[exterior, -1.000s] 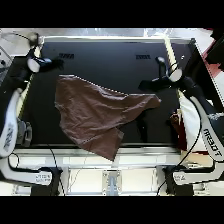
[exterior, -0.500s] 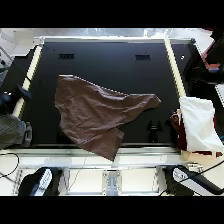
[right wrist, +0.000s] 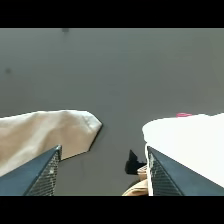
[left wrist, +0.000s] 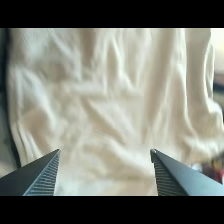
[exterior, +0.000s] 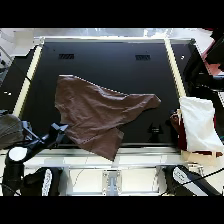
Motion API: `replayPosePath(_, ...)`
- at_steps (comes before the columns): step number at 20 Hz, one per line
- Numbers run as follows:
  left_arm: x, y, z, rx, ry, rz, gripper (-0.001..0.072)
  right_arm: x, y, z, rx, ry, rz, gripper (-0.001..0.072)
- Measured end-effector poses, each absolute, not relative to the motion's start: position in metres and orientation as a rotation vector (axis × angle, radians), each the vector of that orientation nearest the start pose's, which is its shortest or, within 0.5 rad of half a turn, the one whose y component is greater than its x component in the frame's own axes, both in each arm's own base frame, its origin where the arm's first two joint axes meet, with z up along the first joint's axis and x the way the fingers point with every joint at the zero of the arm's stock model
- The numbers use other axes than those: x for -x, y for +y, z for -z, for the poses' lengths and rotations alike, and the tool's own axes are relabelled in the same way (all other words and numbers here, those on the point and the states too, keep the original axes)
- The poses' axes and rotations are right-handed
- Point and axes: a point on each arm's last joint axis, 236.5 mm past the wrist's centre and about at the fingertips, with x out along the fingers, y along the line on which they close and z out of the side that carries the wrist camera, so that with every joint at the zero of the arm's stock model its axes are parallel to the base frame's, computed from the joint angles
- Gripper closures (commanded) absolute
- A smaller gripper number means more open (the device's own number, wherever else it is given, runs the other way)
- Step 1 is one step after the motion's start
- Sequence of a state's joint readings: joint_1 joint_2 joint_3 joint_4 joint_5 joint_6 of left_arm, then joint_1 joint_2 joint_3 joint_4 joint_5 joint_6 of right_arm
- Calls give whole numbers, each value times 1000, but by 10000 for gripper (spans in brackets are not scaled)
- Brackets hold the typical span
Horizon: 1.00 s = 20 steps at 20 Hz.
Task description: Fold the shirts.
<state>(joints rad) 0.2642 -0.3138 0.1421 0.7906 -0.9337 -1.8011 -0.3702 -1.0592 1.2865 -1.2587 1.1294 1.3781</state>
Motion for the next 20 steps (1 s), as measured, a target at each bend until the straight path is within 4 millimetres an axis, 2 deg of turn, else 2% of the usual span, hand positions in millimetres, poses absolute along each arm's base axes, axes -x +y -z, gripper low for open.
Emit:
replayPosePath(4,-199,-115,52,1043,1114,72,124,-392,-75,-160,-252,828,37,110)
replayPosePath(7,-177,-133,70,964,1248,113,124,-392,-72,-161,-260,826,26,110)
replayPosePath(9,-171,-139,80,934,1294,113,125,-392,-71,-161,-263,825,23,110)
replayPosePath(14,-167,-140,97,901,1347,75,141,-392,-70,-161,-261,825,19,110)
replayPosePath(15,-168,-140,98,906,1345,66,203,-392,-70,-161,-258,825,17,110)
replayPosePath(16,-169,-138,99,903,1341,60,312,-392,-70,-161,-255,825,16,110)
replayPosePath(18,-175,-135,101,892,1317,48,480,-392,-70,-161,-252,825,14,110)
replayPosePath(20,-181,-133,100,901,1288,40,589,-392,-70,-161,-251,825,13,111)
